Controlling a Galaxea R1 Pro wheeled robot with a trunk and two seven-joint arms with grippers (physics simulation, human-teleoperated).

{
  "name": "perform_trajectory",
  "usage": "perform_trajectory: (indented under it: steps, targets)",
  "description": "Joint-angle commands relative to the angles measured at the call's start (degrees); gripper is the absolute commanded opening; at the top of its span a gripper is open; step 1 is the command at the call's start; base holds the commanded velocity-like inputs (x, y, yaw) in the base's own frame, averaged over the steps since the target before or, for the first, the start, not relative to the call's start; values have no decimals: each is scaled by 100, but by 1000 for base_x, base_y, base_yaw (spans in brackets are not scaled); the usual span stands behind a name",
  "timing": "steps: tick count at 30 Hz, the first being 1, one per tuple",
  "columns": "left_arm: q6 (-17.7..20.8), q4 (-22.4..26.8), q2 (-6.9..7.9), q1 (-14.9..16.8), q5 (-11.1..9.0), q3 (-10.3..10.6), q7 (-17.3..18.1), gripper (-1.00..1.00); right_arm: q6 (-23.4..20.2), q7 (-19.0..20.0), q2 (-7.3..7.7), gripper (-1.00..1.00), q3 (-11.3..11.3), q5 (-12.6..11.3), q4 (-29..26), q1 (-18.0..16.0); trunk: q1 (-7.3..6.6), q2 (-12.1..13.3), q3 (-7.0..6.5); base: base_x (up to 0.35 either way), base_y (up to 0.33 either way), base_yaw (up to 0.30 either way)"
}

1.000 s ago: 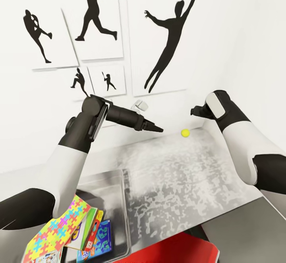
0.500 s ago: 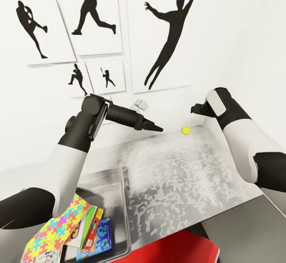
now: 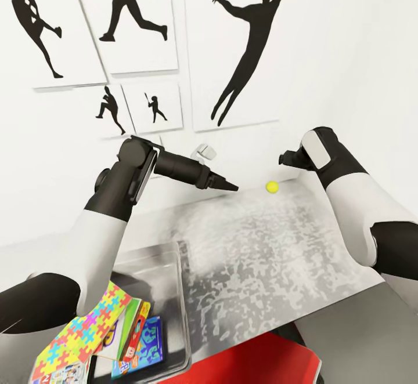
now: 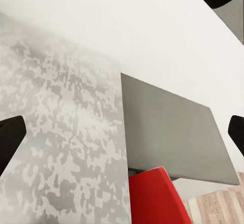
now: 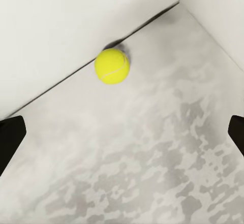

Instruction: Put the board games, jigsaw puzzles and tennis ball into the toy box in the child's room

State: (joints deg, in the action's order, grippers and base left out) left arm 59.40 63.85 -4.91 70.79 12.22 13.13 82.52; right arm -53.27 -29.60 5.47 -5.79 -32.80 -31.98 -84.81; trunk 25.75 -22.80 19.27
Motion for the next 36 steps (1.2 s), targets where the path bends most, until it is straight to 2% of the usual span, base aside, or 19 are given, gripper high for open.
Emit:
perform_trajectory:
  steps: [1, 12, 17, 24, 26, 28, 30, 33, 35, 36]
  targets:
    - [60, 4, -5, 11, 53, -7, 53, 100, -17, -46, 9, 100, -45, -60, -6, -7, 3, -12, 20, 0, 0, 0]
    - [60, 10, -90, 126, 6, -3, 58, 100, -5, -39, -43, 100, -47, -60, -55, -9, 3, -12, 124, 0, 0, 0]
    - [60, 11, -302, 171, 21, 30, 60, 100, 4, -36, -67, 100, -60, -60, -141, -10, 3, -12, 171, 0, 0, 0]
    - [60, 9, -460, 179, 17, 57, 62, 100, 23, -29, -97, 100, -75, -60, -199, -3, 3, -12, 237, 0, 0, 0]
    - [60, 7, -509, 180, 15, 123, 77, 100, 25, -29, -110, 100, -78, -60, -210, -6, 3, -12, 256, 0, 0, 0]
    - [60, 8, -509, 180, 12, 303, 118, 100, 30, -29, -117, 100, -79, -60, -215, -5, 3, -12, 275, 0, 0, 0]
    - [60, 11, -509, 180, 6, 599, 172, 100, 33, -29, -121, 100, -80, -60, -218, -6, 3, -12, 294, 0, 0, 0]
    - [60, 33, -509, 176, -7, 1175, 266, 100, 35, 2, -121, 100, -86, -60, -220, -4, 3, -12, 322, 0, 0, 0]
    - [60, 199, -509, 172, -9, 1440, 368, 100, 35, 56, -120, 100, -91, -60, -221, -4, 3, -12, 341, 0, 0, 0]
    - [60, 302, -509, 168, -8, 1506, 408, 100, 35, 81, -119, 100, -92, -60, -221, -5, 3, -12, 350, 0, 0, 0]
